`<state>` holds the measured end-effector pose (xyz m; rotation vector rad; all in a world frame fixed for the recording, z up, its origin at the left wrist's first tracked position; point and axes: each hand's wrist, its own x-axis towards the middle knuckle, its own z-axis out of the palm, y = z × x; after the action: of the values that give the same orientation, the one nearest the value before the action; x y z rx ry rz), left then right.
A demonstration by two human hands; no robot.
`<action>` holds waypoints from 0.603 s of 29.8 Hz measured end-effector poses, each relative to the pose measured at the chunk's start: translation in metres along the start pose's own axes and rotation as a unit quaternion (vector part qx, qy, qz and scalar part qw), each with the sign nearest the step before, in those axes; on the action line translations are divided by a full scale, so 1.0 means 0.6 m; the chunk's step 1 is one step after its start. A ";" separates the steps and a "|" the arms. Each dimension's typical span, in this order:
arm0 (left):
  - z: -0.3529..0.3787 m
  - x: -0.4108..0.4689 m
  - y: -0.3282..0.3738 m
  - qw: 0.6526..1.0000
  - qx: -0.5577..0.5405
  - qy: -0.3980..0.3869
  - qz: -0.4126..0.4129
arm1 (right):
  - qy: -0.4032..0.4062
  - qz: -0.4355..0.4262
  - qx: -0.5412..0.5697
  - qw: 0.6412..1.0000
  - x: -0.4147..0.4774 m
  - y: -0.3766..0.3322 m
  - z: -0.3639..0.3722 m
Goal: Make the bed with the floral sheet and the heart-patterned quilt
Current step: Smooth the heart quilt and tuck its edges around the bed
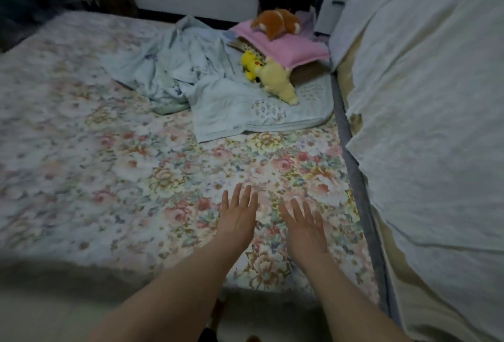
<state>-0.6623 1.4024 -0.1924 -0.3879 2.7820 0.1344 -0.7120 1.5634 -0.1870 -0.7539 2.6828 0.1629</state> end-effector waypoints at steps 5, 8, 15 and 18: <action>0.039 -0.116 -0.073 0.994 -0.038 0.036 -0.095 | 0.003 -0.127 -0.039 0.991 -0.031 -0.106 0.014; 0.050 -0.160 -0.100 0.989 -0.054 0.046 -0.128 | -0.011 -0.155 -0.043 0.987 -0.049 -0.138 0.027; 0.078 -0.286 -0.260 0.974 -0.054 0.043 -0.214 | 0.016 -0.229 -0.051 0.972 -0.097 -0.312 0.029; 0.092 -0.344 -0.313 0.972 -0.057 0.023 -0.226 | 0.013 -0.248 -0.074 0.966 -0.127 -0.382 0.030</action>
<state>-0.4047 1.2818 -0.1845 -1.0499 2.6550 0.1766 -0.5260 1.4085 -0.1803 -1.4510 2.4291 0.2264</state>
